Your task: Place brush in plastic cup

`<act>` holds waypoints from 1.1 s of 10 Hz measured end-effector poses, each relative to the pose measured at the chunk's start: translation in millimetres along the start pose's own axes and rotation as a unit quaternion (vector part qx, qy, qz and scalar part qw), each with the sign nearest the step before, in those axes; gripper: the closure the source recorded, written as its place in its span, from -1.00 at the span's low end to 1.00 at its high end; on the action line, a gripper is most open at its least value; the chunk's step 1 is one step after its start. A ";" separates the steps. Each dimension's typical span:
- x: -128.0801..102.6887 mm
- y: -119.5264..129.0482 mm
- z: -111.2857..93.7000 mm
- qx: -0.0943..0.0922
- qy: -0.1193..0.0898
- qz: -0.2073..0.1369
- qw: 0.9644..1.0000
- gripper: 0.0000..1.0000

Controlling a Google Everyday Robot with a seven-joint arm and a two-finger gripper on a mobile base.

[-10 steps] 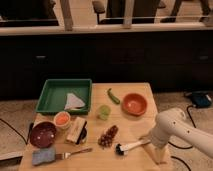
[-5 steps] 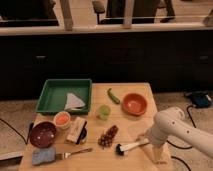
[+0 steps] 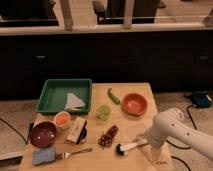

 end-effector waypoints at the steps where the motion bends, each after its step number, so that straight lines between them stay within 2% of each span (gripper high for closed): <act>1: -1.8 -2.1 0.6 -0.001 0.001 0.006 1.000 -0.60; 7: -11.2 -12.6 5.7 -0.011 0.001 0.040 0.999 -0.59; 8: -12.5 -12.8 6.7 -0.012 0.002 0.043 0.999 -0.49; 11: -18.8 -15.8 9.9 -0.009 0.002 0.046 0.999 0.14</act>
